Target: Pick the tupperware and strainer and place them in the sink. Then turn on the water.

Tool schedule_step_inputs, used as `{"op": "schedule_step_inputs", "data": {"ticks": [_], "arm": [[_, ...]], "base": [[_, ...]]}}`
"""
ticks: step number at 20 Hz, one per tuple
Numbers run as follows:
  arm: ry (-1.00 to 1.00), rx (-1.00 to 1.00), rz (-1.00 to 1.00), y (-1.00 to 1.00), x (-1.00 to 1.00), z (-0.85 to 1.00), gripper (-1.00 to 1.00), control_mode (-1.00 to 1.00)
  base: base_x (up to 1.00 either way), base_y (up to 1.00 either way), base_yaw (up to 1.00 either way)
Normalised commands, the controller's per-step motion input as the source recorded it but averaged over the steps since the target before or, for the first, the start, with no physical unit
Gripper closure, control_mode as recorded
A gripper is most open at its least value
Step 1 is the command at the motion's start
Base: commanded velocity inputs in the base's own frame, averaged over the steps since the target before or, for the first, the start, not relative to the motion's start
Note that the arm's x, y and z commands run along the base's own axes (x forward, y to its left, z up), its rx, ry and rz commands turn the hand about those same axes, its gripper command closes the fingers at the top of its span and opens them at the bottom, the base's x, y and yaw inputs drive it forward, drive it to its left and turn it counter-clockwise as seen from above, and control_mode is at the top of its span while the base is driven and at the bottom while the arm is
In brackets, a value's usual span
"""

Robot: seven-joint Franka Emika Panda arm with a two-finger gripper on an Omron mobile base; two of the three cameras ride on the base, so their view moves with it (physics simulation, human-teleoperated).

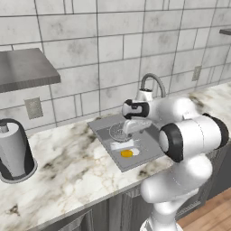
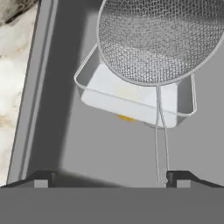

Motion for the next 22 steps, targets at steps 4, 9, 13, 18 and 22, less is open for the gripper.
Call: {"op": "schedule_step_inputs", "data": {"ticks": [4, 9, 13, 18, 22], "arm": [[-0.13, 0.0, 0.05, 0.0, -0.86, 0.8, -1.0, -1.0], [-0.11, 0.0, 0.04, 0.0, -0.9, 0.97, -1.0, -1.0], [-0.08, 0.0, 0.03, 0.0, -0.99, 0.99, -1.0, -1.0], [0.0, 0.0, 0.0, 0.0, -0.79, 0.72, -1.0, -1.0], [0.01, -0.01, -0.06, -0.01, -0.53, 0.31, -1.0, -1.0]], "base": [[0.0, 0.0, 0.0], [0.0, 0.0, 0.0], [0.0, 0.0, 0.0], [0.0, 0.0, 0.0], [0.0, 0.0, 0.0]]}}
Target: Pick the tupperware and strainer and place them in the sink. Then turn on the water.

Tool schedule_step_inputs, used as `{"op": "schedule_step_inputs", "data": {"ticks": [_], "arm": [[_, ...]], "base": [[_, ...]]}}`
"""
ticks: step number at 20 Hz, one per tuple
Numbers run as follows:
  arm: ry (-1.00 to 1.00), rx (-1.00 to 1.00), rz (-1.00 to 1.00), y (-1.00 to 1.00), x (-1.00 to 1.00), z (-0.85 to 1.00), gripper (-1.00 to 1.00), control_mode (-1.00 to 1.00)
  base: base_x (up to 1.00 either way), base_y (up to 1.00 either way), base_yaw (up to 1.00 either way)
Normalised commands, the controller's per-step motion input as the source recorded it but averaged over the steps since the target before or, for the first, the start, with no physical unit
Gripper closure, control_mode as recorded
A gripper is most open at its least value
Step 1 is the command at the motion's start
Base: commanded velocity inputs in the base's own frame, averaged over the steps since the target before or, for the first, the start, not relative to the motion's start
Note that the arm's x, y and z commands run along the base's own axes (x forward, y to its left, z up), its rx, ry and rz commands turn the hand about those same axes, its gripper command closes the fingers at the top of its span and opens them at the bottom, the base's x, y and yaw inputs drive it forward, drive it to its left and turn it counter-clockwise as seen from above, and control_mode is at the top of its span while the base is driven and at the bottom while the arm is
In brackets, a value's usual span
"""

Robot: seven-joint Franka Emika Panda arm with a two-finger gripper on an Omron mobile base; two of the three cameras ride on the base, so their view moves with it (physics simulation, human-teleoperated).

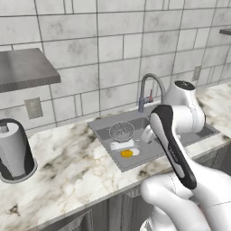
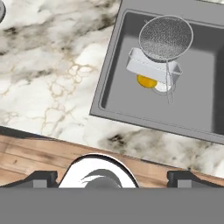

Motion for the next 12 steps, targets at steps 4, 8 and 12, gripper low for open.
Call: {"op": "schedule_step_inputs", "data": {"ticks": [4, 8, 12], "arm": [[0.0, 0.0, -0.01, 0.0, -0.02, 0.0, -1.0, -1.0], [0.0, 0.0, 0.0, 0.0, 0.0, 0.0, -1.0, -1.0], [0.0, 0.0, 0.0, 0.0, 0.0, 0.0, -1.0, -1.0]], "base": [[0.0, 0.0, 0.0], [0.0, 0.0, 0.0], [0.0, 0.0, 0.0]]}}
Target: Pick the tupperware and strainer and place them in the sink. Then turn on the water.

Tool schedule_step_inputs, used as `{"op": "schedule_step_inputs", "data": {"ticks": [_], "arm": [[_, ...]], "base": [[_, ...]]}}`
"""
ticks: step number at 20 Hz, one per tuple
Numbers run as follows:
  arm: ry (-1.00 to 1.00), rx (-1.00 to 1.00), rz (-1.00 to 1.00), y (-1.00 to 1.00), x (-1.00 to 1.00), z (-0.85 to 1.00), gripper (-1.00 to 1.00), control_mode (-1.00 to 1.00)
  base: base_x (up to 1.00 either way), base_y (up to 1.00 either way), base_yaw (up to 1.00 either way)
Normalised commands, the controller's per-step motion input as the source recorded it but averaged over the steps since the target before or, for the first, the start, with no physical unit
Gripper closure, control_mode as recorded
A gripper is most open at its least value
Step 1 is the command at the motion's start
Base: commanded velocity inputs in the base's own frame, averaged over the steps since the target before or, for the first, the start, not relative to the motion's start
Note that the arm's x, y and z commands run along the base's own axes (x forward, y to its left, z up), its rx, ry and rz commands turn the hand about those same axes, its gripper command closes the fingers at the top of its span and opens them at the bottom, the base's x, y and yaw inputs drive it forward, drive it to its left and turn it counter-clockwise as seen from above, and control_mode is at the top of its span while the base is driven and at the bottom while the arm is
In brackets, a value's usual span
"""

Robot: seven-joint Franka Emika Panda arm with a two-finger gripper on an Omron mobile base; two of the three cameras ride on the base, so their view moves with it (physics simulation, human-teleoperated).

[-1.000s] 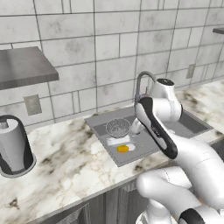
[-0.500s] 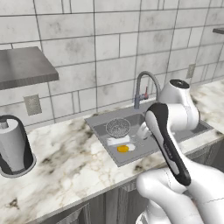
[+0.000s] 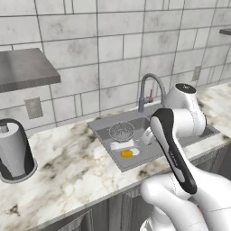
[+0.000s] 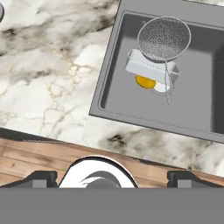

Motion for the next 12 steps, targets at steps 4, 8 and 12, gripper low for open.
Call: {"op": "schedule_step_inputs", "data": {"ticks": [4, 8, 12], "arm": [[0.0, 0.0, 0.0, 0.0, 0.0, 0.0, -1.0, 1.0], [0.0, 0.0, 0.0, 0.0, 0.0, 0.0, -1.0, 1.0], [0.0, 0.0, 0.0, 0.0, 0.0, 0.0, -1.0, 1.0]], "base": [[-0.32, -0.03, 0.0], [-1.0, -0.75, -0.21], [-0.28, -0.81, -0.14]]}}
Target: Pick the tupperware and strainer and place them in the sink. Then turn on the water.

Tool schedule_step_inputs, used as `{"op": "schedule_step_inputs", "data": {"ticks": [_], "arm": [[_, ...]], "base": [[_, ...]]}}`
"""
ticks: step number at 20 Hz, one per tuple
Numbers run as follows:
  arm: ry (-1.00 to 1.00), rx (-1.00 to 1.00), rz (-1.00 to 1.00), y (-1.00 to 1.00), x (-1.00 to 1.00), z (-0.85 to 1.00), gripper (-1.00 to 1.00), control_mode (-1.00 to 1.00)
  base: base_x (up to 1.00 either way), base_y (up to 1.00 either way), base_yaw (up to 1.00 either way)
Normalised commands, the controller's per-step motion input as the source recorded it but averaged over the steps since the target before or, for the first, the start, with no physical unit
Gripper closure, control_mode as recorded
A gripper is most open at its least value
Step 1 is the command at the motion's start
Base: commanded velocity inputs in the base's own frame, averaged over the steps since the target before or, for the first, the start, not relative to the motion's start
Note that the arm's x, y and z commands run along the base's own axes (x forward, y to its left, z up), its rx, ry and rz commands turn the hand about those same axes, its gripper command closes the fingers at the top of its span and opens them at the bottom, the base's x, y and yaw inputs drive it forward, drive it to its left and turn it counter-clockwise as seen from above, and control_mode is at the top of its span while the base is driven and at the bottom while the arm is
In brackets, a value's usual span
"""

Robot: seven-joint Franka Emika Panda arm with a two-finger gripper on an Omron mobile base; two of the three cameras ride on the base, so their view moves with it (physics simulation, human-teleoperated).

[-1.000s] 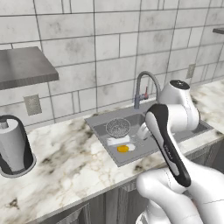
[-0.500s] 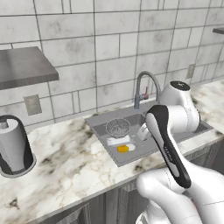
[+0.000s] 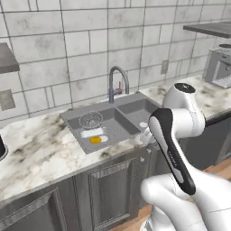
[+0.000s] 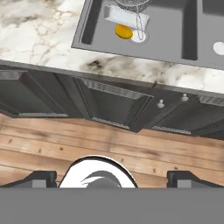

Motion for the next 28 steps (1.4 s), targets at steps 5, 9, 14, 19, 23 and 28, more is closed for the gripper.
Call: {"op": "schedule_step_inputs", "data": {"ticks": [5, 9, 14, 19, 23, 28], "arm": [[0.0, 0.0, 0.0, 0.0, 0.0, 0.0, -1.0, 1.0], [0.0, 0.0, 0.0, 0.0, 0.0, 0.0, -1.0, 1.0], [0.0, 0.0, 0.0, 0.0, 0.0, 0.0, -1.0, 1.0], [0.0, 0.0, 0.0, 0.0, 0.0, 0.0, -1.0, 1.0], [0.0, 0.0, 0.0, 0.0, 0.0, 0.0, -1.0, 1.0], [0.0, 0.0, 0.0, 0.0, 0.0, 0.0, -1.0, 1.0]], "base": [[0.64, -0.98, -0.01], [0.69, -1.0, 0.0], [0.7, -0.63, 0.01], [0.62, -0.12, 0.12], [0.5, 0.36, 0.22], [0.66, 0.25, 0.31]]}}
